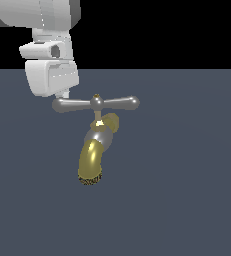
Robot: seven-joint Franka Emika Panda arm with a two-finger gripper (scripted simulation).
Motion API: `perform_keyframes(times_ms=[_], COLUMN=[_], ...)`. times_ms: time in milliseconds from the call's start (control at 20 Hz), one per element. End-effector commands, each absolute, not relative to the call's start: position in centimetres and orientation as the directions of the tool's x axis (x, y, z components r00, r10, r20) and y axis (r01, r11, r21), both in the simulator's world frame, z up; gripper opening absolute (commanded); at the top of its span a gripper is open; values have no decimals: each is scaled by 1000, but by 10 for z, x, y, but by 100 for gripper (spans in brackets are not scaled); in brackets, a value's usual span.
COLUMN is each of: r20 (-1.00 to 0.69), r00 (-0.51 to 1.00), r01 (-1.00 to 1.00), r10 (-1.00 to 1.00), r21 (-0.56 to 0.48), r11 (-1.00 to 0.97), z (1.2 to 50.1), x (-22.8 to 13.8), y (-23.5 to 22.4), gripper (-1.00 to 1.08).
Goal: Turn on the faucet by rotating a designated handle.
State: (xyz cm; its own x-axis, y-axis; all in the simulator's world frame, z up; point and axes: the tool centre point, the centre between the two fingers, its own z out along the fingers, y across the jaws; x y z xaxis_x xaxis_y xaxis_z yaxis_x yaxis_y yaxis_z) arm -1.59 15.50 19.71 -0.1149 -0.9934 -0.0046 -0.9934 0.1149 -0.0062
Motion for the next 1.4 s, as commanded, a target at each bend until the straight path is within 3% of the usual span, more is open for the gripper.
perform_keyframes(times_ms=[0, 1350], r20=[1, 1], r00=[-193, -196], r01=[-981, -981], r10=[-981, -981], r21=[0, -3], r11=[193, 196], z=[197, 197], x=[-29, -105], y=[160, 137], gripper=[-100, -100])
